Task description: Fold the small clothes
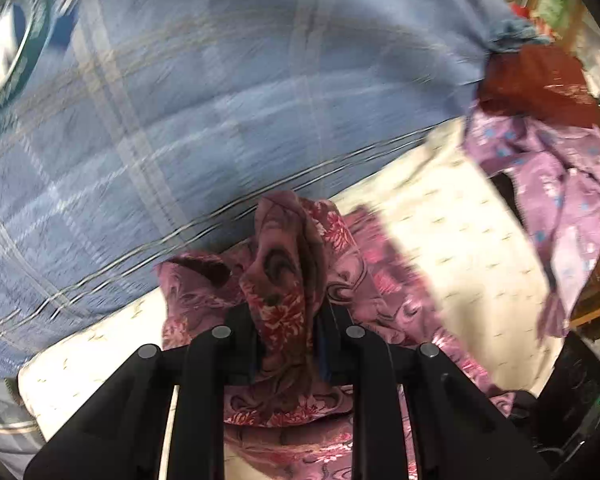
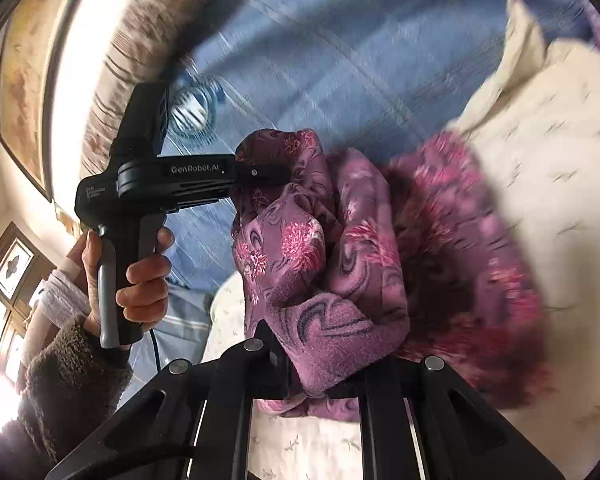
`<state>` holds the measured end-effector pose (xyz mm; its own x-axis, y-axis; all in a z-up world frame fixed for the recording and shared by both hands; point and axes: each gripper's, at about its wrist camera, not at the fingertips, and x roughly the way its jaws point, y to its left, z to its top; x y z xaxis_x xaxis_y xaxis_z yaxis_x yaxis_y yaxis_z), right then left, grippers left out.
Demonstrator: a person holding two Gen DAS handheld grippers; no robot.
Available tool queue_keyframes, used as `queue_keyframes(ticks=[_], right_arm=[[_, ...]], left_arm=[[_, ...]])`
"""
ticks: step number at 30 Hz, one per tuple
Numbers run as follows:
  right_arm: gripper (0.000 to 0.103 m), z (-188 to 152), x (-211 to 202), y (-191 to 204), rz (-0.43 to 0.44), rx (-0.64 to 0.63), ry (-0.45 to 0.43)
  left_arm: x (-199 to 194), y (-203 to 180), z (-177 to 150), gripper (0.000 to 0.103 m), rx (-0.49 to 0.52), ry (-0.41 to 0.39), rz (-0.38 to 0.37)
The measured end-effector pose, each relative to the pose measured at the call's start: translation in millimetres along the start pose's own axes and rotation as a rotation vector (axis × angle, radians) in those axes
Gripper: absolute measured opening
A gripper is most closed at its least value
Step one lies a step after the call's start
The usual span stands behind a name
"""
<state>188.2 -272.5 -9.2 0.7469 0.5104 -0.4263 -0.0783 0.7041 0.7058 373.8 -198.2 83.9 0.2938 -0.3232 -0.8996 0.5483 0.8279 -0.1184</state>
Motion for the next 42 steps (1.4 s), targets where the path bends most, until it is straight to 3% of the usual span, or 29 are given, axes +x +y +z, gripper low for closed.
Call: queue_keyframes(ticks=[5,9,11,15,17,18,19,22,24,25,28,30,33,35,36,37,38,40,42], right_arm=[[0.01,-14,-33,-30,-0.09,0.037,-0.046],[0.013,-35,-21,-72,-0.184,0.1,0.046],[0.014,-41,-20,-86,-0.144,0.143,0.077],[0.035,-33,-38,-83,-0.119,0.14,0.113],[0.038,-30,-50,-83,-0.118,0.124,0.107],[0.041,-27,-59,-85,-0.122,0.125,0.101],[0.045,-25,-68,-88,-0.128,0.128,0.091],[0.046,-12,-98,-87,-0.198,0.109,0.006],[0.048,6,-108,-80,-0.214,0.083,-0.046],[0.056,19,-107,-74,-0.201,0.063,-0.053],[0.062,67,-64,-62,-0.154,0.016,0.027],[0.062,93,-22,-63,-0.147,0.017,0.097],[0.061,112,34,-78,-0.183,0.041,0.201],[0.06,115,68,-87,-0.247,0.045,0.255],[0.051,118,90,-88,-0.303,0.034,0.291],[0.017,119,98,-90,-0.327,0.022,0.303],[0.011,122,101,-87,-0.304,0.0,0.299],[0.01,132,90,-70,-0.282,-0.098,0.243],[0.007,143,74,-59,-0.326,-0.199,0.141]], left_arm=[[46,-42,5,0.025,0.003,0.039,-0.01],[113,-53,-2,0.026,-0.074,0.151,0.069],[119,-55,-2,0.028,-0.085,0.151,0.116],[90,-50,15,0.032,-0.17,0.171,0.089],[58,-44,24,0.049,-0.216,0.117,0.023],[34,-40,28,0.063,-0.239,0.065,0.001],[19,-38,28,0.071,-0.251,0.031,0.003],[-26,-19,17,0.084,-0.286,-0.074,0.03],[-37,0,-3,0.085,-0.311,-0.092,0.059],[-35,9,-14,0.085,-0.325,-0.076,0.068],[-28,50,-56,0.085,-0.413,-0.016,0.083],[-17,70,-74,0.085,-0.491,0.004,0.051],[-1,93,-83,0.085,-0.592,0.008,-0.024],[9,95,-78,0.085,-0.595,0.02,-0.045],[15,93,-74,0.085,-0.585,0.032,-0.037],[20,90,-69,0.083,-0.568,0.037,-0.01],[20,88,-67,0.083,-0.56,0.031,0.005],[20,85,-62,0.076,-0.539,-0.01,0.085],[25,88,-62,0.074,-0.546,-0.029,0.173]])
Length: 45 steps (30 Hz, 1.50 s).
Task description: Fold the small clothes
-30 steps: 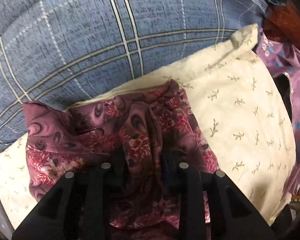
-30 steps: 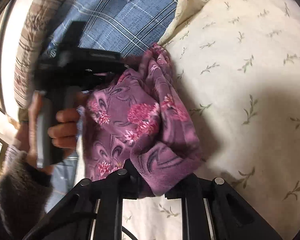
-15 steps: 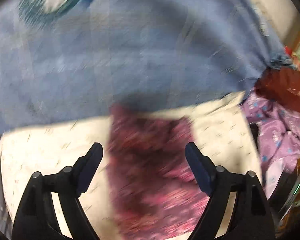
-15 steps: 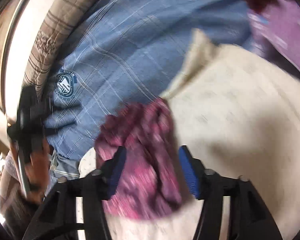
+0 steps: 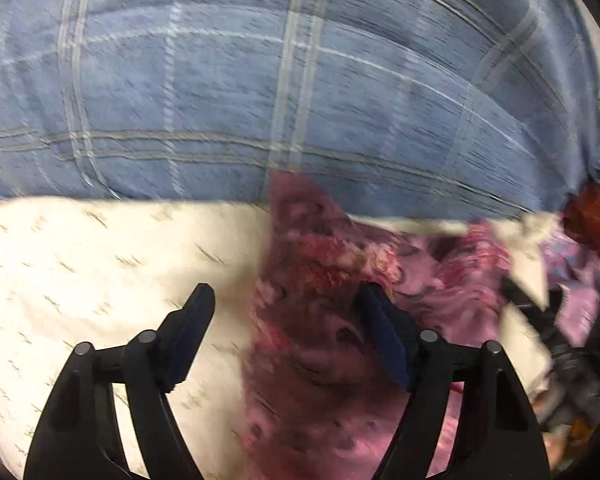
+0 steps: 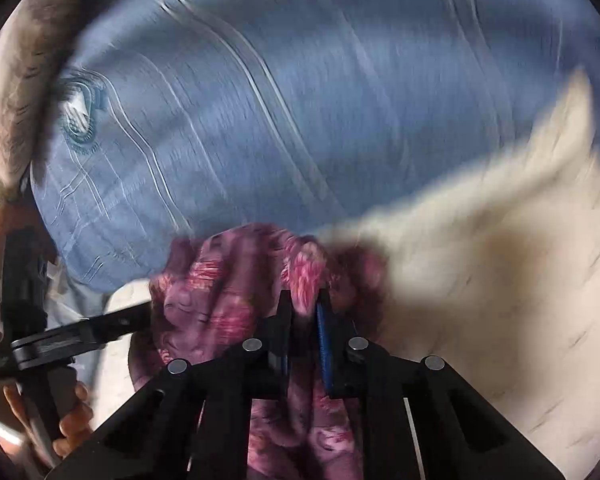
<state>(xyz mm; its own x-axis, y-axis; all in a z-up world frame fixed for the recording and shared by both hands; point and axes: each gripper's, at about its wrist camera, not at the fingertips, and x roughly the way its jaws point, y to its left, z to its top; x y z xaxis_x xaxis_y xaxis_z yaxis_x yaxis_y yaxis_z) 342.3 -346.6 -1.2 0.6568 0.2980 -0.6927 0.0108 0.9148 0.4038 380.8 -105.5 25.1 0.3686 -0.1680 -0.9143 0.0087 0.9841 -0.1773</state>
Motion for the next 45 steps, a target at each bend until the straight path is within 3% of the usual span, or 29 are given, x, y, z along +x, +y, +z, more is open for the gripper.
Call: queue_keyframes(ticks=[1,5,6,8,9,10,12,17,19,26,28,32,34,35,37,42,45], right_arm=[[0.004,6,-1,-8,-0.034,0.01,-0.017],[0.003,7,29,-54,-0.13,0.104,0.073],[0.004,6,32,-60,-0.094,0.129,0.095],[0.009,3,23,-70,0.078,0.218,0.109],[0.017,4,18,-68,0.139,0.235,0.105],[0.036,5,14,-65,0.177,0.234,0.107],[0.056,4,6,-56,0.206,0.214,0.115],[0.051,-10,1,-40,0.165,0.19,0.111],[0.051,-17,-8,-35,0.202,0.202,0.071],[0.051,-43,8,-16,0.205,0.166,0.166],[0.012,-43,13,-9,0.185,0.147,0.176],[0.011,-25,-5,12,0.09,0.019,0.09],[0.011,-15,1,11,0.035,-0.016,0.073],[0.012,-14,17,6,-0.025,-0.032,0.102],[0.017,-21,44,-2,-0.05,-0.029,0.199],[0.033,-17,-6,-15,0.035,0.074,0.065],[0.033,-29,-39,2,0.151,-0.006,0.014]], left_arm=[[9,2,1,0.072,-0.005,0.008,0.055],[37,16,-2,0.068,-0.042,0.083,0.063],[35,21,-2,0.067,-0.061,0.082,0.027],[25,30,1,0.067,-0.083,0.075,-0.038],[21,35,1,0.067,-0.092,0.077,-0.05],[15,40,0,0.066,-0.111,0.076,-0.071],[0,54,-6,0.066,-0.128,0.06,-0.1],[-29,77,-38,0.067,-0.139,0.047,-0.131],[-40,83,-53,0.067,-0.132,0.032,-0.143],[-43,98,-84,0.067,-0.155,0.075,-0.167],[-41,99,-90,0.067,-0.166,0.076,-0.174],[-41,87,-91,0.07,-0.137,0.051,-0.158],[-31,73,-91,0.076,-0.103,0.056,-0.111],[-24,65,-91,0.076,-0.083,0.066,-0.09],[-16,65,-96,0.077,-0.055,0.09,-0.062],[-42,97,-102,0.076,-0.158,0.088,-0.183],[-65,100,-114,0.076,-0.147,0.031,-0.198]])
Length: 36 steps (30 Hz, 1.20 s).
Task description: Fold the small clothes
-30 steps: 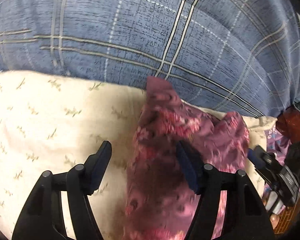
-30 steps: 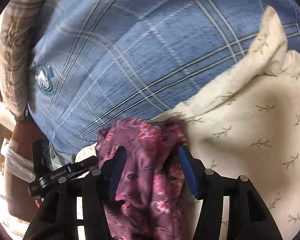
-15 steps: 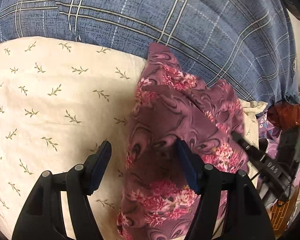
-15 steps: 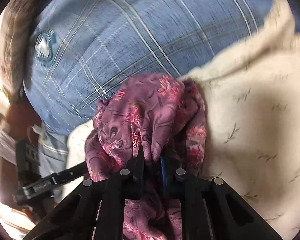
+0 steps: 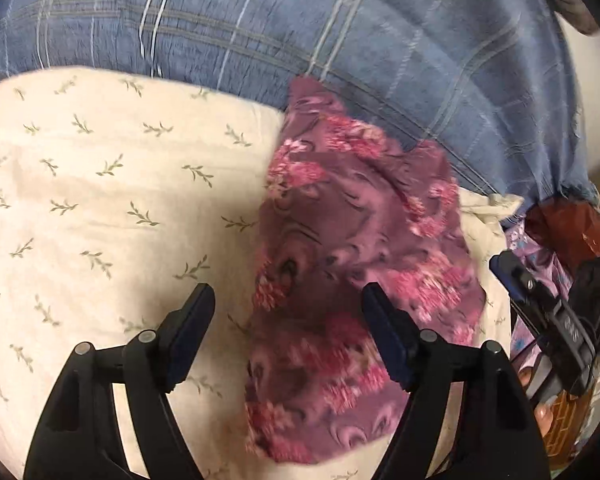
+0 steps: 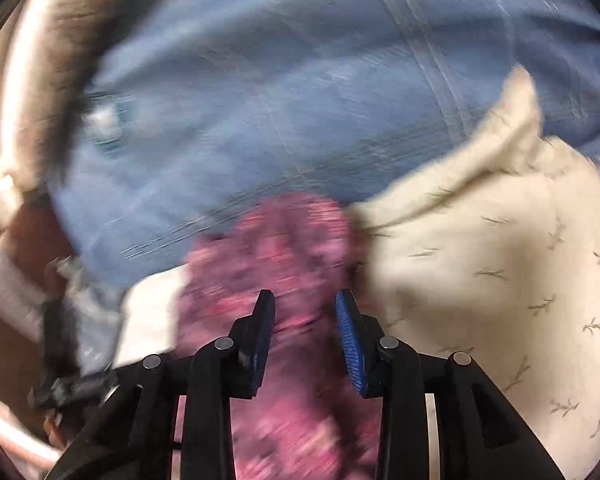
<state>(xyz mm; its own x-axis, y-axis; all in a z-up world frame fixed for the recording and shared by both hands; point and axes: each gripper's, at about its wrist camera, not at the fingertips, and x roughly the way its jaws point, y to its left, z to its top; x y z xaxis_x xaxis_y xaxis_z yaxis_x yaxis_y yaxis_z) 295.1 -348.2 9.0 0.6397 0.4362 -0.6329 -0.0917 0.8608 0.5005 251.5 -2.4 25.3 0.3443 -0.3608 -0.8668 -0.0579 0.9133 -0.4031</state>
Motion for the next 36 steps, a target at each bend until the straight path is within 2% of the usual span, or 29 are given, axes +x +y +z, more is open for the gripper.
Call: queue_keyframes(ticks=[2,4,6,7,8,10,12,14,16,20,21,22,24,25,27,28,30,33,35,36], right_arm=[[0.033,-16,-4,14,0.013,-0.095,0.017],[0.034,-37,10,20,-0.077,-0.181,0.066],[0.035,-58,38,9,-0.179,-0.197,0.17],[0.035,-65,37,7,-0.183,-0.205,0.145],[0.035,-67,32,8,-0.177,-0.209,0.133],[0.035,-57,21,12,-0.156,-0.193,0.173],[0.037,-36,-6,14,-0.072,-0.145,0.103],[0.047,-14,-19,13,-0.022,-0.074,0.041],[0.05,1,-16,13,0.026,-0.032,0.029],[0.05,13,43,18,0.061,-0.031,0.104],[0.05,13,62,13,0.043,-0.013,0.13],[0.049,20,89,10,0.001,-0.003,0.145],[0.046,20,129,-7,-0.082,0.047,0.203],[0.046,21,135,-9,-0.083,0.055,0.205],[0.046,28,131,-4,-0.085,0.044,0.209],[0.046,31,122,-3,-0.053,0.044,0.203],[0.048,34,85,-13,0.038,0.062,0.13],[0.077,26,41,-46,0.03,0.129,0.08],[0.078,10,28,-68,0.026,0.165,0.097],[0.078,-1,24,-78,0.022,0.19,0.108]], left_arm=[[-3,-4,-17,0.076,0.042,-0.014,0.025],[9,-8,-39,0.076,0.101,0.025,0.063],[24,-6,-58,0.078,0.121,0.065,0.084],[21,-4,-62,0.078,0.136,0.039,0.083],[17,-4,-62,0.078,0.146,0.039,0.083],[6,-4,-59,0.076,0.157,0.055,0.065],[-9,-7,-51,0.076,0.157,0.02,0.024],[-18,-9,-42,0.076,0.153,-0.011,0.014],[-15,-12,-33,0.076,0.151,-0.011,0.008],[17,-23,-26,0.077,0.166,0.031,0.045],[29,-24,-27,0.079,0.162,0.042,0.044],[34,-21,-27,0.086,0.151,0.049,0.039],[41,-13,-26,0.091,0.115,0.058,0.027],[40,-9,-25,0.091,0.105,0.066,0.004],[33,-7,-22,0.09,0.107,0.08,-0.018],[26,-3,-21,0.09,0.104,0.075,-0.031],[8,5,-14,0.09,0.077,0.037,-0.081],[-6,21,1,0.09,0.012,-0.012,-0.046],[-9,41,9,0.09,-0.061,-0.019,-0.029],[-5,50,13,0.09,-0.107,-0.003,-0.043]])
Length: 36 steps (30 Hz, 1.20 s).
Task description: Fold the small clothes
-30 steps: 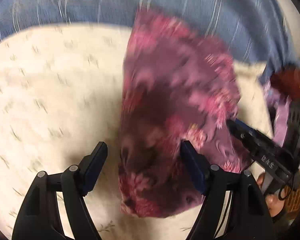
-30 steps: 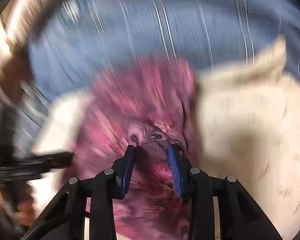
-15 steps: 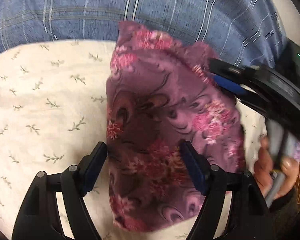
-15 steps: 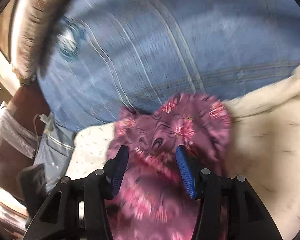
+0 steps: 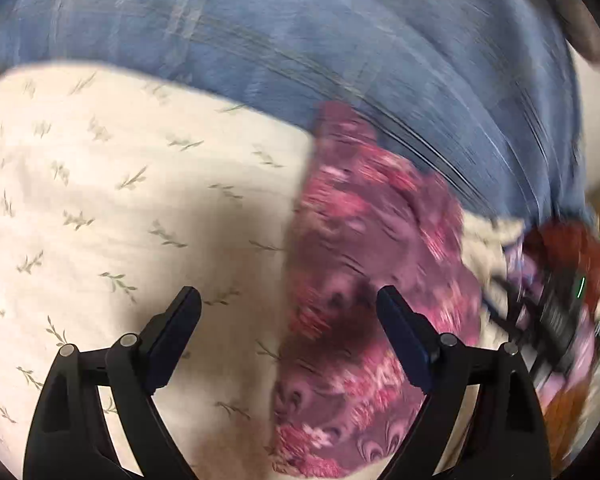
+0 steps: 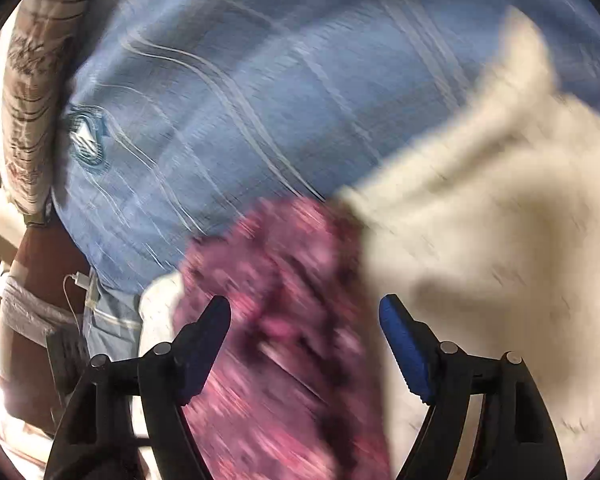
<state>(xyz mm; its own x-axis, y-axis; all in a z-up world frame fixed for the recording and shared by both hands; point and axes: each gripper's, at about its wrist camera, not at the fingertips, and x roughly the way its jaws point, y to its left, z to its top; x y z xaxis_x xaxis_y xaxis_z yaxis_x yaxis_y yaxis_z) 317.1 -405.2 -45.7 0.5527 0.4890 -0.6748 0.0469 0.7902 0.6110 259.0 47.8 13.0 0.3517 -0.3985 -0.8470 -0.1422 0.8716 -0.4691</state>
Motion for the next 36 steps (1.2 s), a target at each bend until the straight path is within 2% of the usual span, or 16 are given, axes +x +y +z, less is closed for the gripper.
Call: queue_keyframes(ticks=[3,5,7,9,10,11,13,14,15,16,19,23,27,31,34,36], right_arm=[[0.078,-25,-5,-27,0.076,0.092,0.032],[0.078,-28,-8,-36,0.173,0.149,0.065],[0.079,-30,-12,-34,0.213,0.104,0.054],[0.079,-35,-2,-28,0.378,0.083,0.133],[0.079,-37,0,-24,0.37,0.066,0.14],[0.079,-39,2,-15,0.313,-0.011,0.141],[0.076,-43,8,-4,0.202,-0.109,0.151],[0.075,-43,7,0,0.167,-0.122,0.137],[0.07,-44,8,5,0.144,-0.121,0.127],[0.059,-46,5,7,0.117,-0.121,0.117],[0.046,-55,-5,24,0.038,-0.17,0.071],[0.038,-71,-22,65,-0.011,-0.216,0.021],[0.036,-91,-38,105,0.043,-0.242,0.015],[0.036,-126,-39,131,0.123,-0.228,0.033],[0.036,-170,-25,134,0.129,-0.239,0.104],[0.038,-198,-7,132,0.027,-0.268,0.154]], left_arm=[[17,15,5,0.09,-0.1,0.062,-0.058],[31,14,5,0.09,-0.103,0.099,-0.07],[44,8,9,0.094,-0.074,0.111,-0.076],[45,3,9,0.094,-0.054,0.111,-0.096],[51,0,9,0.095,-0.048,0.137,-0.15],[56,-5,10,0.095,-0.047,0.151,-0.167],[66,-21,9,0.097,-0.018,0.133,-0.14],[69,-30,8,0.09,0.006,0.134,-0.141],[70,-37,5,0.062,0.025,0.153,-0.164],[68,-41,4,0.058,0.03,0.151,-0.146],[50,-50,-1,0.039,0.095,0.097,-0.113],[16,-49,-3,0.036,0.114,0.052,-0.114],[-31,-38,-9,0.036,0.128,-0.021,-0.073],[-80,8,-34,0.036,0.131,-0.046,-0.055],[-72,26,-76,0.037,0.161,0.007,0.012],[-59,48,-97,0.04,0.193,0.06,0.09]])
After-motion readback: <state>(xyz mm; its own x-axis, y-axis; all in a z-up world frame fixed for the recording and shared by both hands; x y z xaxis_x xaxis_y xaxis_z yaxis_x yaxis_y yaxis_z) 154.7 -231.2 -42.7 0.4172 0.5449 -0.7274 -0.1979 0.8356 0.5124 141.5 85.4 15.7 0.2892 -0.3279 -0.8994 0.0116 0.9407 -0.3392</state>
